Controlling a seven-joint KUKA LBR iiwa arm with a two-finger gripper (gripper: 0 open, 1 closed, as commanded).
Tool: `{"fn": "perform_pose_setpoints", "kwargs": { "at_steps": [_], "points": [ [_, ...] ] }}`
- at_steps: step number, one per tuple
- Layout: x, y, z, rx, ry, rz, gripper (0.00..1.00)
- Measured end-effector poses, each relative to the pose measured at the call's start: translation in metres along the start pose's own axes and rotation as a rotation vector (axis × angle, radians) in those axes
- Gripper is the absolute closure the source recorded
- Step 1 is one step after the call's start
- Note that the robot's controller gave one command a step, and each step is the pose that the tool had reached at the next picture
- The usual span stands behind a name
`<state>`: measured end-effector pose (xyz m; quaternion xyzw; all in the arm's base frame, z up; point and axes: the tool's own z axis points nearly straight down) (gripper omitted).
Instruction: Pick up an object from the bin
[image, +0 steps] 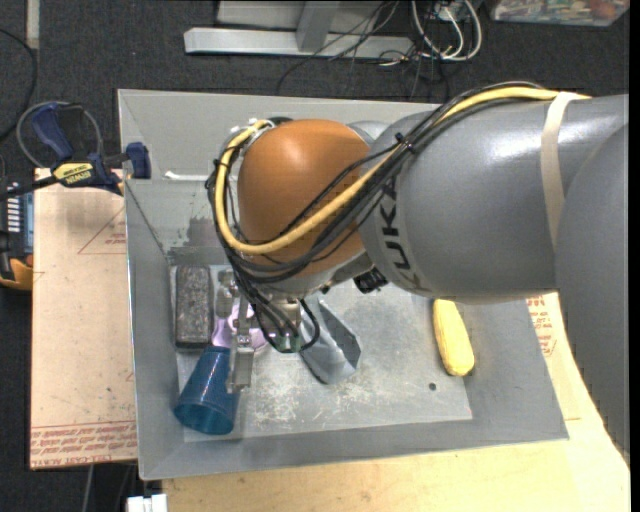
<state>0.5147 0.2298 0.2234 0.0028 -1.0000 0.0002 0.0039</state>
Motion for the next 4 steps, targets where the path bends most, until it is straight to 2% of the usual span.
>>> {"fn": "perform_pose_setpoints", "kwargs": {
  "at_steps": [1,2,3,4],
  "points": [
    [-0.002,-0.002,-0.005,-0.002,-0.008,0.006,0.0],
    [-0.005,0.013,0.103,0.001,-0.008,-0.438,0.0],
    [0.014,0.014,0.074,0.0,-0.009,-0.554,0.0],
    [-0.007,0.016,0.122,0.003,0.0,-0.627,0.0]
  ]
}}
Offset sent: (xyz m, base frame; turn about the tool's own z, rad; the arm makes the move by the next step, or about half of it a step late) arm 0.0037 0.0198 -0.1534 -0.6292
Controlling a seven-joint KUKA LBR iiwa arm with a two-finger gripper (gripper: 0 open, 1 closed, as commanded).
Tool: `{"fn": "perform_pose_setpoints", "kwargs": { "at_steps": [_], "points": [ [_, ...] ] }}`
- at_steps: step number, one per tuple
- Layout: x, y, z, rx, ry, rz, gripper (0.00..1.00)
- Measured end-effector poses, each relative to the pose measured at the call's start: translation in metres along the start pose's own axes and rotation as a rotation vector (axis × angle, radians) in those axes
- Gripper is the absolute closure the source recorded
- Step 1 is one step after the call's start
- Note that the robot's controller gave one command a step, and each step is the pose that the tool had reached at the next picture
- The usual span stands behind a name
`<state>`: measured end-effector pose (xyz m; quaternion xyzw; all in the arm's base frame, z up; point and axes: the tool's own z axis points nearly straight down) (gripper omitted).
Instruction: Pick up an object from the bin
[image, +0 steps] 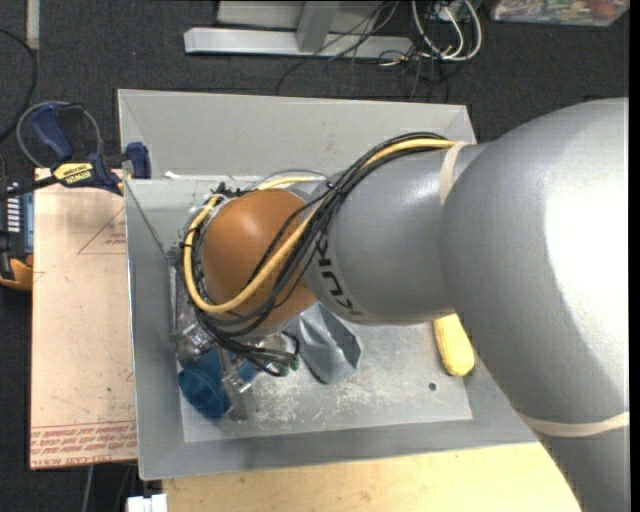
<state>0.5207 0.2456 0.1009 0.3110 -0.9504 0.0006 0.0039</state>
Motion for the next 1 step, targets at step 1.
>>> {"fn": "perform_pose_setpoints", "kwargs": {
  "at_steps": [1],
  "points": [
    [-0.0018,0.0021,0.0317,0.001,-0.012,0.006,0.0]
  ]
}}
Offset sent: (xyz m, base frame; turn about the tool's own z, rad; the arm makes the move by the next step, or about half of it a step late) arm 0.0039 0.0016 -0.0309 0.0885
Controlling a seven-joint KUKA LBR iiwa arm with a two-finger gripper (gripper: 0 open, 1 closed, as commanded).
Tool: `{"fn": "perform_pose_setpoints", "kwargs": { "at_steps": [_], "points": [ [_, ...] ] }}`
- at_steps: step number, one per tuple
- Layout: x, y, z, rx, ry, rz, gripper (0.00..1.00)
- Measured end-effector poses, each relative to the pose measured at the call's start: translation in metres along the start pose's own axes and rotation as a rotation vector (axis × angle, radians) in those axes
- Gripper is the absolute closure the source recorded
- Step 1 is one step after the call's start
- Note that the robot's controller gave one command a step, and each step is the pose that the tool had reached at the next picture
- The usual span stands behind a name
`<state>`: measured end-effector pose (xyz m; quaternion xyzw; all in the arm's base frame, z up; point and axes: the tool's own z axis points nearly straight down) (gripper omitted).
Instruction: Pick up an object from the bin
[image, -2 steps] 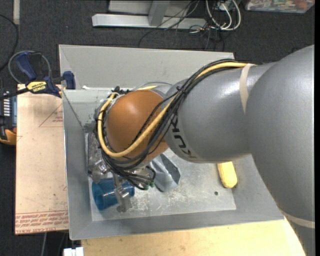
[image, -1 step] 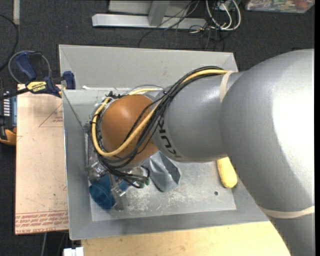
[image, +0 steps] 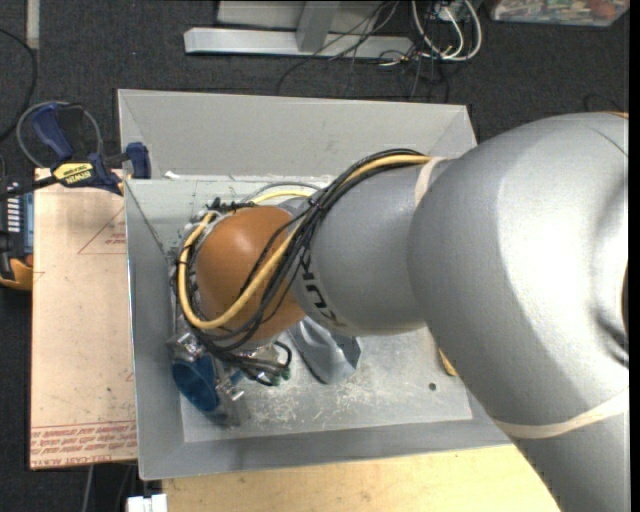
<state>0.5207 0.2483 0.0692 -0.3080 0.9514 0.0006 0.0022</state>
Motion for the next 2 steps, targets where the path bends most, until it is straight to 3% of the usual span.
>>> {"fn": "perform_pose_setpoints", "kwargs": {
  "at_steps": [1,2],
  "points": [
    [-0.0033,-0.0018,-0.0014,-0.003,0.0,0.07,1.0],
    [-0.0036,-0.0024,-0.0015,-0.003,0.001,0.082,1.0]
  ]
}}
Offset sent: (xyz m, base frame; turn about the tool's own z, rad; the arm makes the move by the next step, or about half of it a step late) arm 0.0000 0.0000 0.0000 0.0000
